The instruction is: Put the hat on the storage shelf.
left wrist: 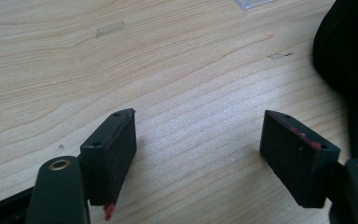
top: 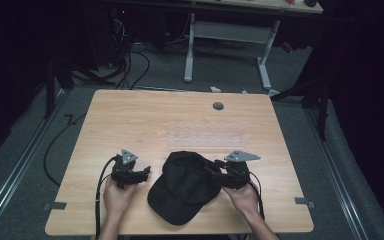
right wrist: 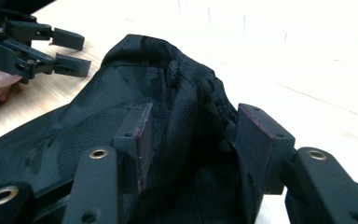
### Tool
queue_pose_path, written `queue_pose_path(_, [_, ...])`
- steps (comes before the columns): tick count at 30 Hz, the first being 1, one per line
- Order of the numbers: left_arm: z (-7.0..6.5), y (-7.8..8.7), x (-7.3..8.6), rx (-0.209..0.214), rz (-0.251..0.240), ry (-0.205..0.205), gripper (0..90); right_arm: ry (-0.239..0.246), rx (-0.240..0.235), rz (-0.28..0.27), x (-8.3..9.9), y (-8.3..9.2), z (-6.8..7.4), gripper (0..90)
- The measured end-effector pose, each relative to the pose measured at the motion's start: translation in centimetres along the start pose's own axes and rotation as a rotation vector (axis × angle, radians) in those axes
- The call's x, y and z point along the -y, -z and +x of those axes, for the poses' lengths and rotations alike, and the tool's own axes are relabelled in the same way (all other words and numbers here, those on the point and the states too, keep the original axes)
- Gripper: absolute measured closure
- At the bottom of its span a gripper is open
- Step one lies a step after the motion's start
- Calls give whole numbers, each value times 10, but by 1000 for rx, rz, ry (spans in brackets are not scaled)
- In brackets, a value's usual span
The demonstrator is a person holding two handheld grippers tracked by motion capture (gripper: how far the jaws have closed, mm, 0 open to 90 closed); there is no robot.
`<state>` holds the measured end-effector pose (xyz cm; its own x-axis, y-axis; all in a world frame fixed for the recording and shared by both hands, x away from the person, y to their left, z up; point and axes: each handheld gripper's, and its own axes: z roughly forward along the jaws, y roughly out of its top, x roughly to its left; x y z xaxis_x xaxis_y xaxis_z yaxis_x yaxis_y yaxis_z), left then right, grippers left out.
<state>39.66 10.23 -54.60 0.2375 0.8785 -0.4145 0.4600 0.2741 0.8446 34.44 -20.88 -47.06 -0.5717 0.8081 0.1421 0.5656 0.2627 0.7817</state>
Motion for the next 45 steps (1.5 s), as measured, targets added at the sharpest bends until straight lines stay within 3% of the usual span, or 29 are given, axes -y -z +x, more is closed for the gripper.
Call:
queue_pose_path(5, [0,0,0,0,0,-1,274,20,12,15,-3,-9,1,469])
queue_pose_path(14, [0,0,0,1,-1,2,274,-7,5,85,-9,-24,-2,490])
queue_pose_path(30, [0,0,0,0,0,-2,273,-38,-46,142,-8,-39,-7,754])
queue_pose_path(35, [0,0,0,0,-1,2,273,-42,-44,127,-10,-38,-7,824])
queue_pose_path(45, [1,0,0,2,-1,3,276,-11,-59,95,-12,-32,-7,846])
